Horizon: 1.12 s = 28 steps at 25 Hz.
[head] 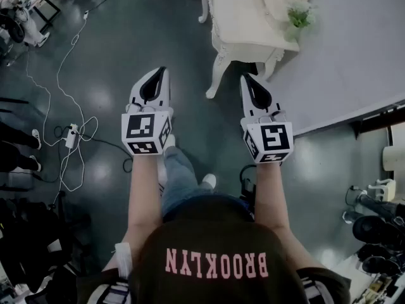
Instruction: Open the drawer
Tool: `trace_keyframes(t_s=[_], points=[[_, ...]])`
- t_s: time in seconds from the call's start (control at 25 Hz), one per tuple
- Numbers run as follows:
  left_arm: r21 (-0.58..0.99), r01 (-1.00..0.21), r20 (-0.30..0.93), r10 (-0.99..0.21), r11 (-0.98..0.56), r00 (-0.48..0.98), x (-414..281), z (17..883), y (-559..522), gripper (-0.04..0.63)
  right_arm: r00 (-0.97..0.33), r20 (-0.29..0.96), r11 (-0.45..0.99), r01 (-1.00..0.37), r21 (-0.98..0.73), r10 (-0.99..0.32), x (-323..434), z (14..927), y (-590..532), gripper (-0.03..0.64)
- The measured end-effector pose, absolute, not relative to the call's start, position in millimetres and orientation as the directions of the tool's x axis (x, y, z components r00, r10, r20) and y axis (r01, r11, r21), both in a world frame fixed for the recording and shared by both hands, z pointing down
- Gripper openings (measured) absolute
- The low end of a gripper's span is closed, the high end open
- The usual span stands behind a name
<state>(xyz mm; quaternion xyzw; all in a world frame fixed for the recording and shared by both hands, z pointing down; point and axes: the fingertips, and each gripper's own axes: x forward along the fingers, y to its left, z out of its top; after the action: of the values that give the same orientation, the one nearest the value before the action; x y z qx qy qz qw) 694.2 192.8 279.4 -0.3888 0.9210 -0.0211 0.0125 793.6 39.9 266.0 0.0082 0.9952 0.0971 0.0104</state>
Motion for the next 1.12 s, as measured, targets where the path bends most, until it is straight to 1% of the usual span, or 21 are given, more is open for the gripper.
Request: trace_keyframes(t_s=[0.24, 0.44, 0.64, 0.88, 1.12], points=[[-0.052, -0.713, -0.031, -0.715, 0.699, -0.698, 685, 271, 209, 0.005, -0.999, -0.034, 0.978, 0.015, 0.206, 0.023, 781, 258, 58, -0.003], [-0.056, -0.713, -0.039, -0.715, 0.699, -0.698, 649, 268, 223, 0.005, -1.000, -0.027, 0.977, 0.008, 0.212, 0.014, 746, 260, 69, -0.003], [-0.054, -0.711, -0.045, -0.713, 0.701, -0.699, 594, 262, 239, 0.005, -0.998, -0.057, 0.980, 0.015, 0.200, 0.027, 694, 250, 84, -0.003], [-0.042, -0.710, -0.057, -0.711, 0.703, -0.701, 514, 260, 260, 0.005, -0.998, -0.044, 0.977, 0.026, 0.212, 0.037, 615, 251, 107, -0.003], [-0.033, -0.716, -0.044, -0.717, 0.697, -0.696, 430, 264, 258, 0.005, -0.999, -0.017, 0.976, 0.035, 0.216, 0.039, 531, 260, 109, -0.003]])
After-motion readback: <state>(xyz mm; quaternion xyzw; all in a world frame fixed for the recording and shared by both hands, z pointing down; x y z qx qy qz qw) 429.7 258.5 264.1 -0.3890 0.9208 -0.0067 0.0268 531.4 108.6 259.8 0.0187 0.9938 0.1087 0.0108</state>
